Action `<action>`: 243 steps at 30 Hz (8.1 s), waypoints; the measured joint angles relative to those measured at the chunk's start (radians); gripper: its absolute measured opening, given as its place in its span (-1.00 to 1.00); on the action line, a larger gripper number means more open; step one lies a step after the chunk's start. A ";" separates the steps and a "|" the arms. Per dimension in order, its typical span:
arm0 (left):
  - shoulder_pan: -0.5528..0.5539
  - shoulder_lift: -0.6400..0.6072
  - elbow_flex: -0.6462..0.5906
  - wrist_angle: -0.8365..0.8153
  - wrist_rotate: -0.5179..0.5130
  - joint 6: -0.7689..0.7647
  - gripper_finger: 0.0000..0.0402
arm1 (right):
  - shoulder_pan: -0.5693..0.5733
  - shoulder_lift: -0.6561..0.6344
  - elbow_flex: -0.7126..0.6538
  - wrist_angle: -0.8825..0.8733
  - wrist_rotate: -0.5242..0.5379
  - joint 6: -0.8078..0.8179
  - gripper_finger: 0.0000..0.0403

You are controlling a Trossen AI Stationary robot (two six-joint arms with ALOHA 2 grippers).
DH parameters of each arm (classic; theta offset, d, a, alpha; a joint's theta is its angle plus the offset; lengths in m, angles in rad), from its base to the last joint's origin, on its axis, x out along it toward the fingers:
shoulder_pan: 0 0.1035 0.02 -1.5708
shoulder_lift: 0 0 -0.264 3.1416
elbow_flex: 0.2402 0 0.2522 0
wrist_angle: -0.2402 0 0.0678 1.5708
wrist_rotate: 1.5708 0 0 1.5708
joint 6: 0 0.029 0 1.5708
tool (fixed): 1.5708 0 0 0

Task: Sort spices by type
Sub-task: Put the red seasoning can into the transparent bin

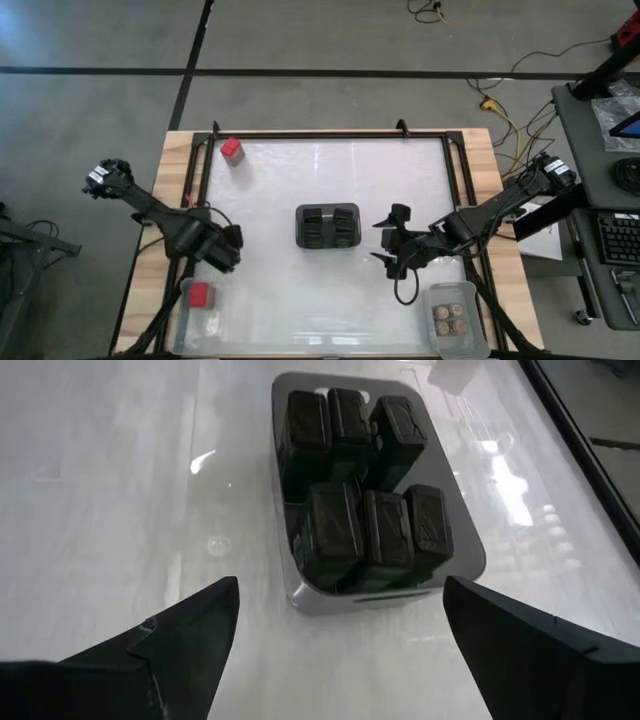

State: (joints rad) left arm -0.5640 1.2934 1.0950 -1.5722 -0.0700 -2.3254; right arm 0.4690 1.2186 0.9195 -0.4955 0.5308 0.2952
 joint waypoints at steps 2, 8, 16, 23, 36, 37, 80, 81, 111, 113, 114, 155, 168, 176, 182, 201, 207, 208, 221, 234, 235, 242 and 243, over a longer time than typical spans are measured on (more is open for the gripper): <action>0.012 -0.004 -0.018 0.001 0.000 -0.043 0.40 | 0.000 0.000 -0.001 -0.009 0.000 0.001 0.69; 0.026 0.000 -0.067 0.001 -0.022 -0.097 0.40 | 0.000 0.000 -0.009 -0.007 -0.004 0.000 0.67; 0.052 0.001 -0.112 0.016 0.000 -0.102 0.40 | 0.009 0.000 -0.046 -0.007 -0.015 0.000 0.71; 0.095 0.001 -0.166 0.047 0.008 -0.101 0.39 | 0.011 0.000 -0.066 -0.003 -0.016 0.009 0.68; 0.123 0.001 -0.265 0.178 0.019 -0.091 0.39 | 0.011 0.000 -0.066 -0.001 -0.017 0.011 0.71; 0.123 0.001 -0.265 0.178 0.019 -0.091 0.39 | 0.011 0.000 -0.066 -0.001 -0.017 0.011 0.70; 0.122 0.117 -0.006 0.110 -0.130 2.224 0.39 | 0.011 0.000 -0.066 0.068 -0.059 0.046 0.70; 0.122 0.123 -0.006 0.093 -0.115 2.245 0.39 | 0.011 0.000 -0.065 0.071 -0.059 0.046 0.70; 0.209 0.112 -0.221 0.223 -0.026 2.497 0.61 | 0.011 0.000 -0.065 0.112 -0.032 0.184 0.75; 0.209 0.112 -0.244 0.231 -0.025 2.498 0.61 | 0.011 0.000 -0.065 0.112 -0.032 0.181 0.75; 0.209 0.112 -0.255 0.240 -0.025 2.500 0.61 | 0.011 0.000 -0.065 0.112 -0.033 0.180 0.75; 0.203 0.112 0.234 0.138 0.214 1.550 0.04 | 0.011 0.000 -0.065 0.111 -0.034 0.173 0.75; -0.093 0.112 0.243 0.105 0.380 0.675 0.04 | 0.011 0.000 -0.065 0.104 -0.043 0.127 0.75; -0.197 0.113 0.172 0.194 0.354 0.286 0.04 | 0.011 0.000 -0.065 0.104 -0.053 0.053 0.75; -0.200 0.113 0.147 0.270 0.340 0.185 0.04 | 0.011 0.000 -0.065 0.103 -0.146 0.052 0.75; -0.203 0.114 0.119 0.289 0.288 0.071 0.04 | 0.067 0.000 -0.065 0.023 -0.176 0.052 0.75; -0.203 0.121 0.119 0.299 0.288 0.053 0.04 | 0.080 0.000 -0.068 0.019 -0.176 0.052 0.75; -0.203 0.123 0.119 0.303 0.289 0.053 0.04 | 0.081 0.000 -0.068 0.019 -0.176 0.052 0.75; -0.201 0.142 0.003 0.440 0.392 0.037 0.04 | 0.092 0.000 -0.071 0.013 -0.173 0.072 0.75; -0.200 0.140 -0.093 0.513 0.383 0.025 0.04 | 0.092 0.000 -0.071 0.010 -0.173 0.088 0.75; -0.200 0.140 -0.099 0.518 0.383 0.018 0.04 | 0.092 0.000 -0.071 0.010 -0.173 0.089 0.75; -0.200 0.140 -0.104 0.524 0.368 0.004 0.08 | 0.092 0.000 -0.071 0.008 -0.173 0.090 0.75; -0.200 0.140 -0.104 0.524 0.368 0.004 0.10 | 0.092 0.000 -0.071 0.007 -0.173 0.091 0.75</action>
State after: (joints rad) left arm -0.7639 1.4334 0.9909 -1.0481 0.2980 -2.3214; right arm 0.5610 1.2190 0.8482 -0.4890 0.3576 0.3858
